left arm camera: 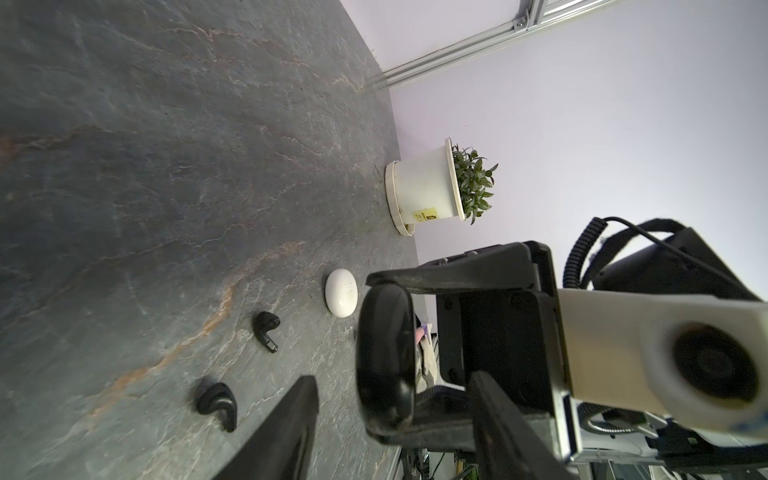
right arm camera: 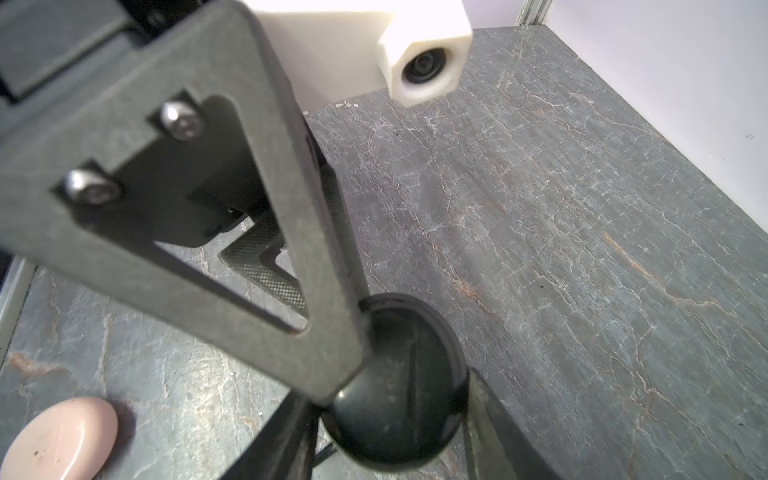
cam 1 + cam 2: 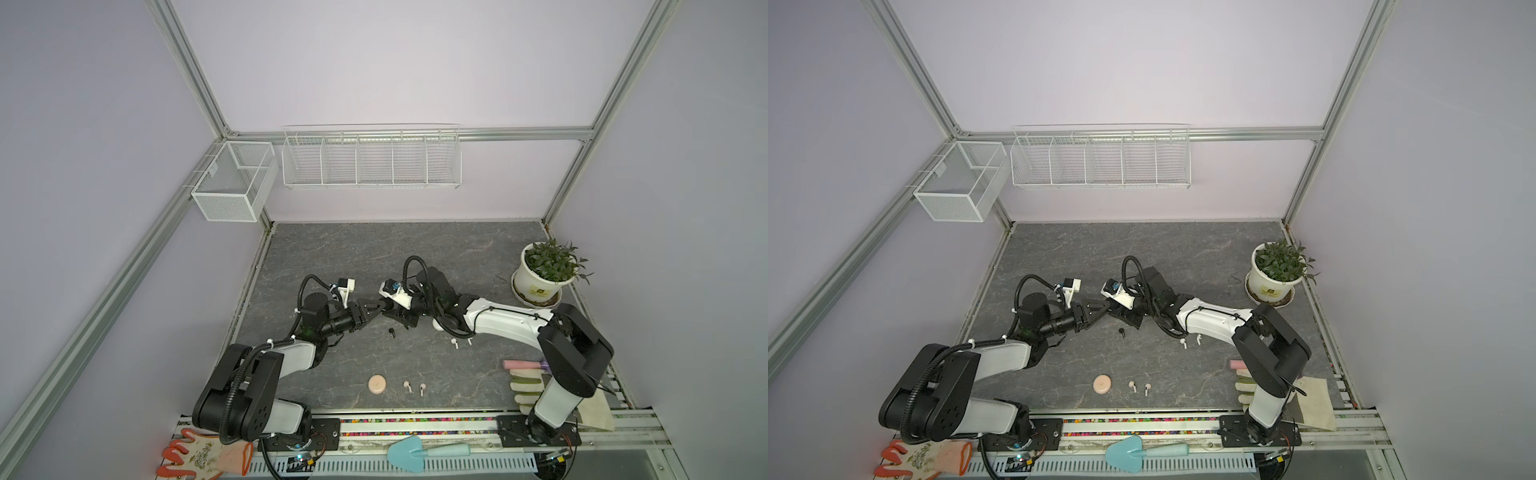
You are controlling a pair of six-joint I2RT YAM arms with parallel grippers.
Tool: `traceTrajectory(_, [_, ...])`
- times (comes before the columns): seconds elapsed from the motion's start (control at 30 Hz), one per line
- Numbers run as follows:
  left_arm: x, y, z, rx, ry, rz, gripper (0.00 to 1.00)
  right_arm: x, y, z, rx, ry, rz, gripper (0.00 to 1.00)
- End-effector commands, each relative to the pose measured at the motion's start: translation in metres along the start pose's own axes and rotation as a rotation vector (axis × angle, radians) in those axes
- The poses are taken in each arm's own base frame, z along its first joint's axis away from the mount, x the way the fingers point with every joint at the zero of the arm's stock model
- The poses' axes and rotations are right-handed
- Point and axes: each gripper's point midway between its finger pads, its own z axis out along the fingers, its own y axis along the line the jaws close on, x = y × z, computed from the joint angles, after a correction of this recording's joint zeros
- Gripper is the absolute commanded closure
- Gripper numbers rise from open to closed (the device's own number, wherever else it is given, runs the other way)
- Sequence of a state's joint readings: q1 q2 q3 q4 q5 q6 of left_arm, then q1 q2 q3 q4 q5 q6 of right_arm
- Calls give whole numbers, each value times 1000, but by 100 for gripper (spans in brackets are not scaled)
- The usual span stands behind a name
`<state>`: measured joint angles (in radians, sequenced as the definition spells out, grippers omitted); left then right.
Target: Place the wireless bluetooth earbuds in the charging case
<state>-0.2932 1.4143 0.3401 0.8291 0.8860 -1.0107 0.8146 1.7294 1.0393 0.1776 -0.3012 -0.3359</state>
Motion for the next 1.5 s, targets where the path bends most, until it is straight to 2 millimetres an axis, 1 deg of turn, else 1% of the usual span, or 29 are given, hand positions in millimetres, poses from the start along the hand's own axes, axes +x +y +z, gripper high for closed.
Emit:
traceTrajectory(0.0, [-4, -17, 1, 69, -1, 35, 48, -8, 4, -6, -11, -29, -5, 48])
traceTrajectory(0.07, [-4, -19, 1, 77, 1, 40, 52, -7, 4, -6, -10, -26, -4, 48])
traceTrajectory(0.17, [-3, -20, 0, 79, 3, 42, 53, -8, 4, -6, -10, -29, -8, 48])
traceTrajectory(0.3, [-1, -17, 0, 62, 7, 39, 55, -12, 5, -7, -8, -37, -15, 48])
traceTrajectory(0.5, [0, -18, 3, 65, 19, 41, 63, -14, 6, -8, -11, -44, -18, 48])
traceTrajectory(0.57, [-1, -18, 3, 64, 19, 42, 68, -14, 7, -8, -13, -44, -17, 48])
traceTrajectory(0.7, [-1, -19, 3, 63, 18, 49, 70, -15, 8, -7, -15, -44, -20, 47])
traceTrajectory(1.03, [-2, -21, 2, 48, 10, 68, 80, -15, 10, -4, -22, -43, -24, 46])
traceTrajectory(1.1, [-2, -22, 2, 45, 8, 77, 81, -16, 10, -5, -22, -42, -24, 43])
traceTrajectory(1.13, [-2, -22, 2, 42, 5, 83, 81, -16, 10, -6, -21, -40, -24, 40])
traceTrajectory(1.23, [-1, -27, 2, 42, -8, 120, 83, -15, 10, -13, -12, -25, -13, 25])
traceTrajectory(1.27, [0, -28, 3, 38, -17, 139, 85, -14, 12, -16, -13, -16, -2, 20])
traceTrajectory(1.33, [2, -28, 3, 11, -39, 180, 91, -10, 17, -27, -21, 8, 15, 16])
traceTrajectory(1.4, [2, -25, 5, -27, -67, 225, 97, -8, 22, -41, -27, 33, 26, 14])
traceTrajectory(1.43, [1, -29, 5, -24, -86, 260, 100, -7, 26, -50, -31, 46, 31, 14])
traceTrajectory(1.47, [1, -34, 4, -8, -105, 294, 100, -8, 29, -59, -34, 53, 36, 14])
